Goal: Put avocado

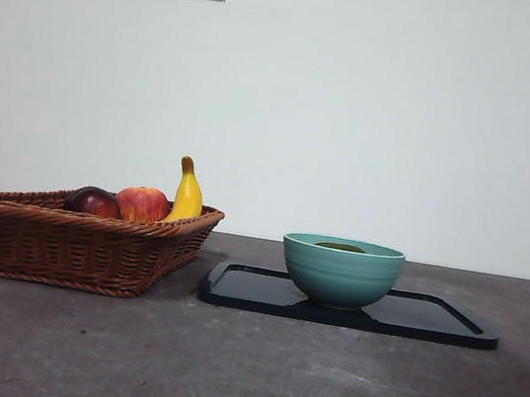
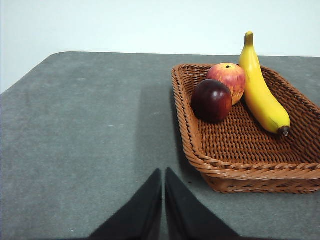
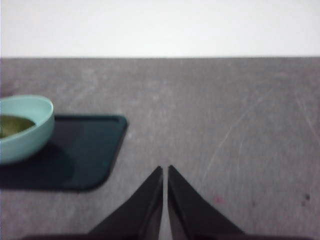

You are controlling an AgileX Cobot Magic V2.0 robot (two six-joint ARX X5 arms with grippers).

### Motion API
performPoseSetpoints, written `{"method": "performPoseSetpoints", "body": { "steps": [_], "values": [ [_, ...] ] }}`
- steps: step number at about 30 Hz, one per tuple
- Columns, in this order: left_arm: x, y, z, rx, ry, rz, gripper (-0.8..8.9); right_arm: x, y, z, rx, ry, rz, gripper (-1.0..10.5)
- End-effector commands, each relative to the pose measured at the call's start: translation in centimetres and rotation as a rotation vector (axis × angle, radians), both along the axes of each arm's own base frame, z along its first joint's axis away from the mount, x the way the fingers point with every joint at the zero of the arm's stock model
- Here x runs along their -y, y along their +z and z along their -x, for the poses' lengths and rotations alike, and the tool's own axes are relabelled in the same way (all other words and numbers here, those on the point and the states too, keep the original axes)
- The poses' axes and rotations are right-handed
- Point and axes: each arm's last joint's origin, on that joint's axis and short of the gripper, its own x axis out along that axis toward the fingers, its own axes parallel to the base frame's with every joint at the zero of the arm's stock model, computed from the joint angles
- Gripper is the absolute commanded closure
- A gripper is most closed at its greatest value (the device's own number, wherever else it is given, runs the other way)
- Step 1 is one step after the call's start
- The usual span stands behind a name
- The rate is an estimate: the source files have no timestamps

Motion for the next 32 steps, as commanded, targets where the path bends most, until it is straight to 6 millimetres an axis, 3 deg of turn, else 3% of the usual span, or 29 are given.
{"method": "performPoseSetpoints", "body": {
  "steps": [1, 32],
  "values": [
    [-0.02, -0.78, -0.08, -0.028, 0.004, 0.005, 8.05, 0.03, -0.32, 0.01, -0.02, -0.011, -0.02, 9.4],
    [-0.02, -0.78, -0.08, -0.028, 0.004, 0.005, 8.05, 0.04, -0.09, -0.02, 0.001, -0.017, -0.024, 9.4]
  ]
}}
